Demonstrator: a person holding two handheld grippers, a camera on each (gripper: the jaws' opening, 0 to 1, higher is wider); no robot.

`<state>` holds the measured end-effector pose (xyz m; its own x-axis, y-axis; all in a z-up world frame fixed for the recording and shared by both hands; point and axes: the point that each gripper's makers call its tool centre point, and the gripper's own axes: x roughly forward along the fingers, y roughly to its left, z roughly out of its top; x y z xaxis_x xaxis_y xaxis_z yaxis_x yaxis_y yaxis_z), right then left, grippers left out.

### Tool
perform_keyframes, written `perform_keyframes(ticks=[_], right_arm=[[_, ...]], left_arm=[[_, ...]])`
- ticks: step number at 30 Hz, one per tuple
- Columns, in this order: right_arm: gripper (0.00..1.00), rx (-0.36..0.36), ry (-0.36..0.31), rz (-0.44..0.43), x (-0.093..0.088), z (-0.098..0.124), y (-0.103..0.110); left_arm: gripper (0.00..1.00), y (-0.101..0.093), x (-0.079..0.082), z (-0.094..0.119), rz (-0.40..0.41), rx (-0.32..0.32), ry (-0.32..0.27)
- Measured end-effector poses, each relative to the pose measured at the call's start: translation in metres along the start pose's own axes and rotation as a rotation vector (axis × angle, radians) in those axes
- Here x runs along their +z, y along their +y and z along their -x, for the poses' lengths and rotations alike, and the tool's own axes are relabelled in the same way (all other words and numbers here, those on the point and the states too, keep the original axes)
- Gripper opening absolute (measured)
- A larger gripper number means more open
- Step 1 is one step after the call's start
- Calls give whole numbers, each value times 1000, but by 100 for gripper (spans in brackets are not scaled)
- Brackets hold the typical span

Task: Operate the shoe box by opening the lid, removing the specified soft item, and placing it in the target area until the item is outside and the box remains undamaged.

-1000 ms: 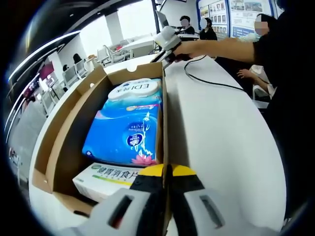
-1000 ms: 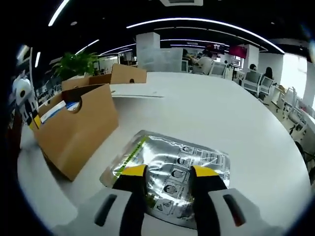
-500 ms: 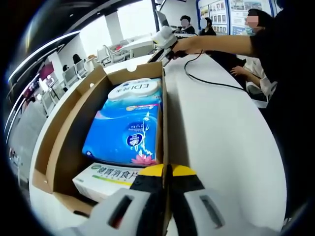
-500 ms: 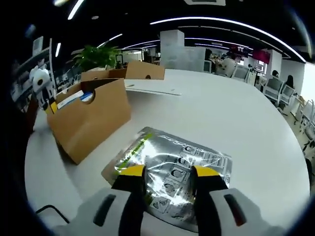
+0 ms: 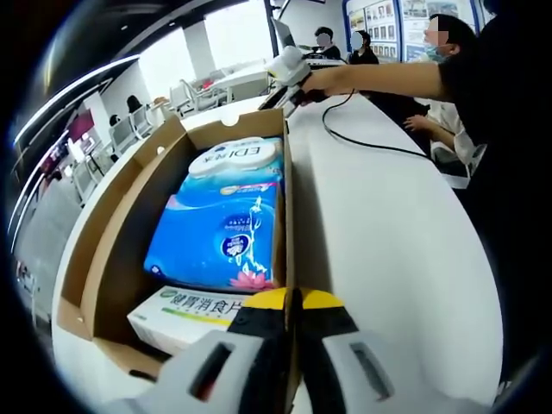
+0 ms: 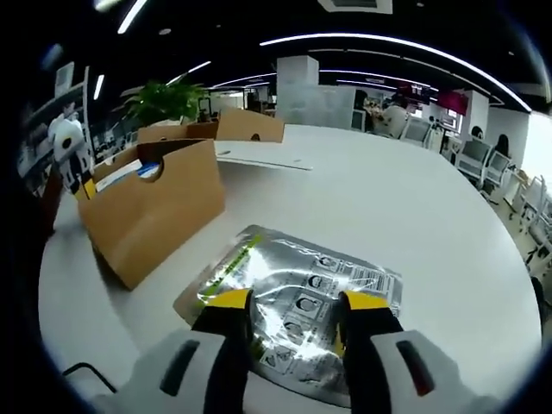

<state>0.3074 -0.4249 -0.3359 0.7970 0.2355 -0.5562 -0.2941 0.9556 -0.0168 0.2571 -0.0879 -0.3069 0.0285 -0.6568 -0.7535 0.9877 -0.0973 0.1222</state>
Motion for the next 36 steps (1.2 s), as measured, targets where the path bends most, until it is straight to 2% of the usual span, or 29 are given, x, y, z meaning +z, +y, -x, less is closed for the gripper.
perform_keyframes(ticks=[6,7,8,11,14,15,18,19,20,23,25,32,36], right_arm=[[40,-8,24,-65,2,4,8],[40,-21,13,-65,7,5,-3],[40,-34,9,-67,10,6,-5],[40,-60,66,-110,10,11,-2],[42,-45,60,-56,29,16,12],[42,-45,54,-45,35,19,24],[42,-39,42,-34,58,26,36],[43,-31,38,-20,68,30,50],[43,-28,39,-12,75,32,55],[43,-36,43,54,97,38,70],[43,-41,40,64,105,40,80],[43,10,48,108,130,37,125],[44,23,64,134,136,34,142]], left_arm=[[2,0,0,0,0,0,0],[2,0,0,0,-1,0,0],[2,0,0,0,-2,1,0],[2,0,0,0,-3,0,-2],[2,0,0,0,-3,0,-2],[2,0,0,0,-4,0,-1],[2,0,0,0,-2,1,-1],[2,0,0,0,-3,1,-1],[2,0,0,0,-3,1,-2],[2,0,0,0,-2,1,-1],[2,0,0,0,-2,1,-1],[2,-2,0,0,-9,5,3],[2,-3,-1,0,-10,6,5]])
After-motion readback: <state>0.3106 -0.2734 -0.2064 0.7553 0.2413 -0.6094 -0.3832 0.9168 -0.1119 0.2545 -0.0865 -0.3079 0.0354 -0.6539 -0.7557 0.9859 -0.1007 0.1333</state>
